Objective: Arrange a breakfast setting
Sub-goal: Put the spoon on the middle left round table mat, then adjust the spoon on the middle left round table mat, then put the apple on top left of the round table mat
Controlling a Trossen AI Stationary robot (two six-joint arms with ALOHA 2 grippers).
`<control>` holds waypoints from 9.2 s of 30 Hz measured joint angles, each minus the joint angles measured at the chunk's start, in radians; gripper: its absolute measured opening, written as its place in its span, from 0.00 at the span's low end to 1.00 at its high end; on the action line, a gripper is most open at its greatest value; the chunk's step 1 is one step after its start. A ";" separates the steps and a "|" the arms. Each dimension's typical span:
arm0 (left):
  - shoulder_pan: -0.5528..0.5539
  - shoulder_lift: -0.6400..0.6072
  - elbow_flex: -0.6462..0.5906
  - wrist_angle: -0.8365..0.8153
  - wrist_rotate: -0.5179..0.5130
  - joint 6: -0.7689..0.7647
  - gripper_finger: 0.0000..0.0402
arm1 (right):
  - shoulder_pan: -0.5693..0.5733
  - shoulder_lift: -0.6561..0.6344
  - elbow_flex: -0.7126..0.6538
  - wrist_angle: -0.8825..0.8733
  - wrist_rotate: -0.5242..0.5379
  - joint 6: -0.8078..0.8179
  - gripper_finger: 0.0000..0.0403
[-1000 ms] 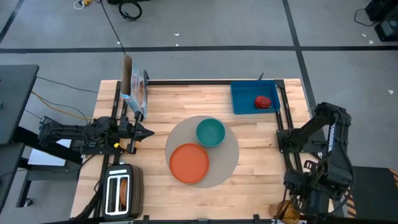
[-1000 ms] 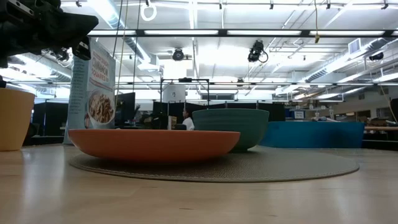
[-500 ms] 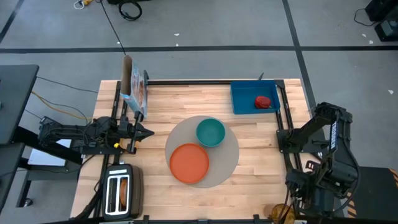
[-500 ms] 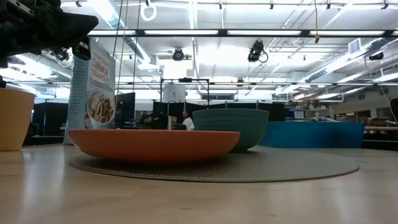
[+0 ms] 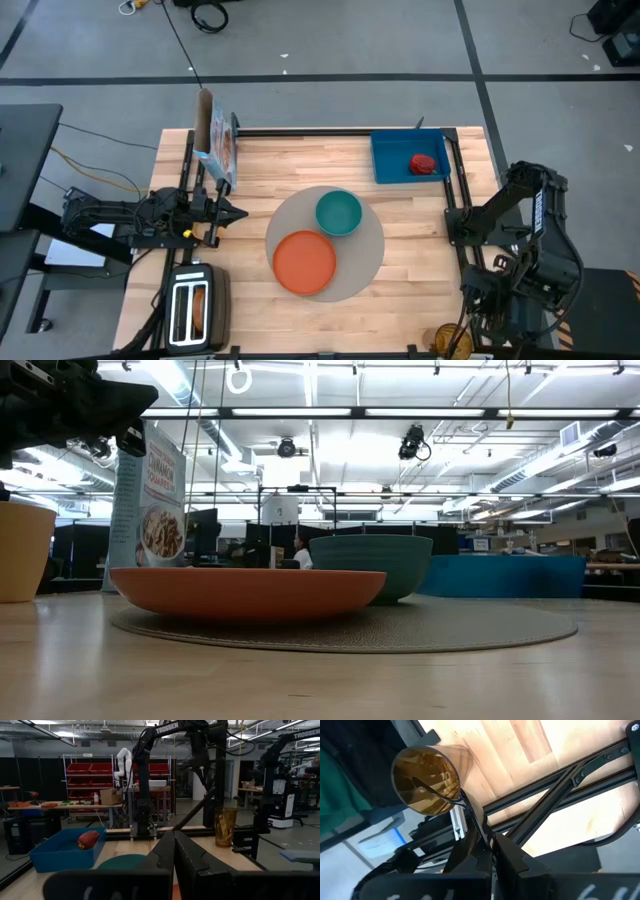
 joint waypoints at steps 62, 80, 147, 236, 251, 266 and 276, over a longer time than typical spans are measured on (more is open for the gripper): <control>0.000 0.000 0.000 0.000 0.000 0.000 0.02 | -1.372 -0.165 -0.976 0.913 -0.471 -1.391 0.03; 0.000 0.000 0.000 0.000 0.000 0.000 0.02 | -1.492 0.026 -1.007 1.034 -0.594 -1.446 0.07; 0.000 0.000 0.000 0.000 0.000 0.000 0.02 | -0.847 0.222 -0.767 1.018 0.374 0.085 0.31; 0.000 0.000 0.000 0.000 0.000 0.000 0.02 | -1.457 -0.208 -0.740 0.361 0.534 -0.821 0.96; 0.000 0.000 0.000 0.000 0.000 0.000 0.02 | -1.689 -0.233 -0.945 0.700 0.715 -0.864 0.98; 0.000 0.000 0.000 0.000 0.000 0.000 0.02 | -1.740 -0.238 -1.046 0.856 0.666 -0.884 0.97; 0.000 0.000 0.000 0.000 0.000 0.000 0.02 | -1.626 -0.334 -1.046 0.957 0.646 -0.881 0.95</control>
